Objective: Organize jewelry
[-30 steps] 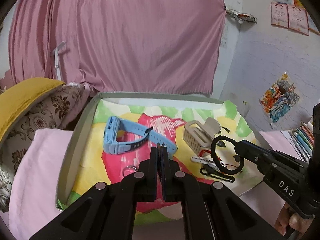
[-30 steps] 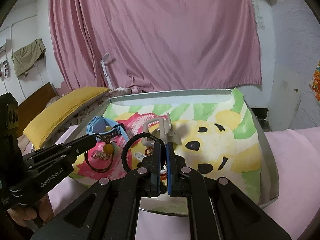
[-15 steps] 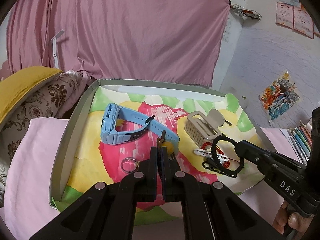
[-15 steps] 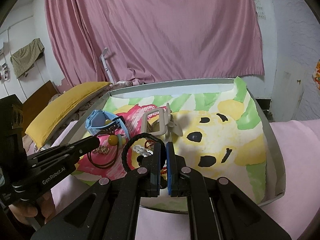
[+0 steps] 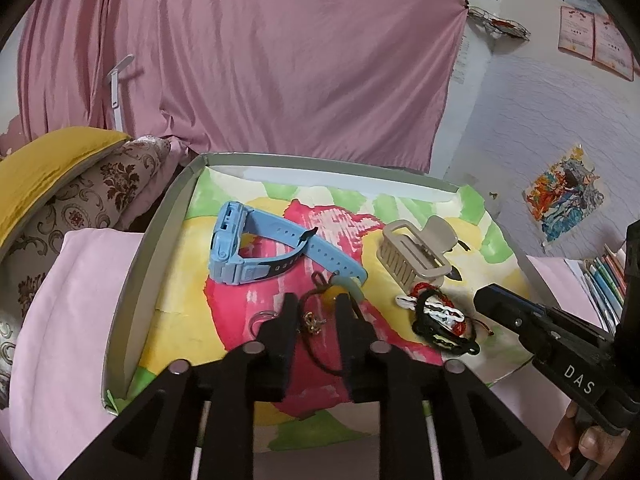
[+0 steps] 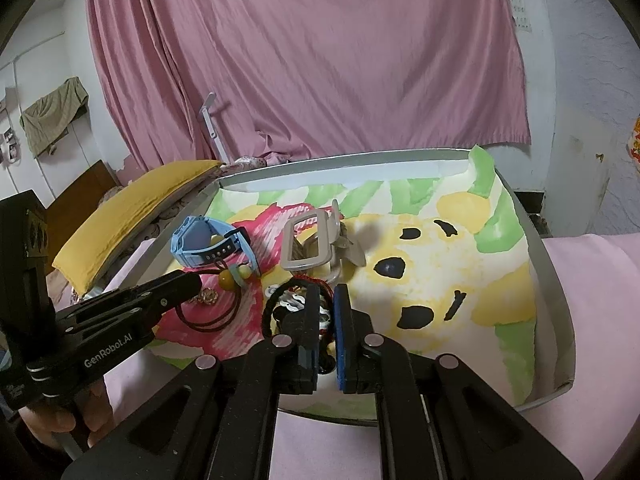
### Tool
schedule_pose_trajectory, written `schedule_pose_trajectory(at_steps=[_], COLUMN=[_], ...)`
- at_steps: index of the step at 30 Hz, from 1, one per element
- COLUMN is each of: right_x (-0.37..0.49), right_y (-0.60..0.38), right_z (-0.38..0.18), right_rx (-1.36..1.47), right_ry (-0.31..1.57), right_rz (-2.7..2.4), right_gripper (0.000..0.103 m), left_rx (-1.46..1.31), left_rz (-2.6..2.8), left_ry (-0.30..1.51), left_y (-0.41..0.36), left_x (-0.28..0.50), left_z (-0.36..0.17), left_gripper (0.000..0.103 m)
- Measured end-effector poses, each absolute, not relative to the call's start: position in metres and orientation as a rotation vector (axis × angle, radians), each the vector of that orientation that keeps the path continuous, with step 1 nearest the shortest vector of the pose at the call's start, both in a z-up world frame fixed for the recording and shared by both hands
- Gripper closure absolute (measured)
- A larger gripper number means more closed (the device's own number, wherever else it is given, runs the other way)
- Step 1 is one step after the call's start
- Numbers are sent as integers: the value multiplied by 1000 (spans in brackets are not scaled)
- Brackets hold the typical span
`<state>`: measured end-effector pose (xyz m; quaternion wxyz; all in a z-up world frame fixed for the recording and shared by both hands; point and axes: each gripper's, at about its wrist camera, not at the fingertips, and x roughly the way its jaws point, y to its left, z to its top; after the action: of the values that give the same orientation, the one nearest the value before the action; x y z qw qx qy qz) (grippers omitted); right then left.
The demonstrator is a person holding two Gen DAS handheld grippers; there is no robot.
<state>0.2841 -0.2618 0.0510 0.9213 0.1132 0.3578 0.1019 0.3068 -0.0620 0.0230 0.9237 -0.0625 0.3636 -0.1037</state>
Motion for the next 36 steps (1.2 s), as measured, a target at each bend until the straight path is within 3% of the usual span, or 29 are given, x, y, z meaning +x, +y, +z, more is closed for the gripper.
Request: schedule_pose_trajectory(at_steps=[4, 10, 12, 14, 20, 25, 31, 36], right_x=[281, 278, 276, 273, 261, 245, 224, 201], right_y=[-264, -265, -267, -267, -269, -270, -277, -282], right_z=[52, 55, 56, 59, 69, 81, 92, 98], right_rx=[236, 229, 227, 221, 175, 164, 191, 210], right_ry=[727, 700, 688, 670, 605, 524, 472, 440], right_rz=[207, 193, 185, 170, 133, 122, 111, 111], right_gripper=[76, 75, 68, 51, 32, 13, 12, 5], left_rx=[-146, -152, -153, -162, -212, -219, -182, -158], left_rz=[-206, -189, -177, -165, -138, -120, -90, -74], left_ry=[734, 684, 657, 634, 565, 512, 472, 433], left_y=[-58, -55, -52, -48, -33, -28, -27, -26], left_x=[305, 297, 293, 290, 278, 264, 240, 213], left_z=[24, 29, 33, 37, 46, 52, 59, 65], left_gripper=[63, 47, 41, 27, 6, 1, 0, 0])
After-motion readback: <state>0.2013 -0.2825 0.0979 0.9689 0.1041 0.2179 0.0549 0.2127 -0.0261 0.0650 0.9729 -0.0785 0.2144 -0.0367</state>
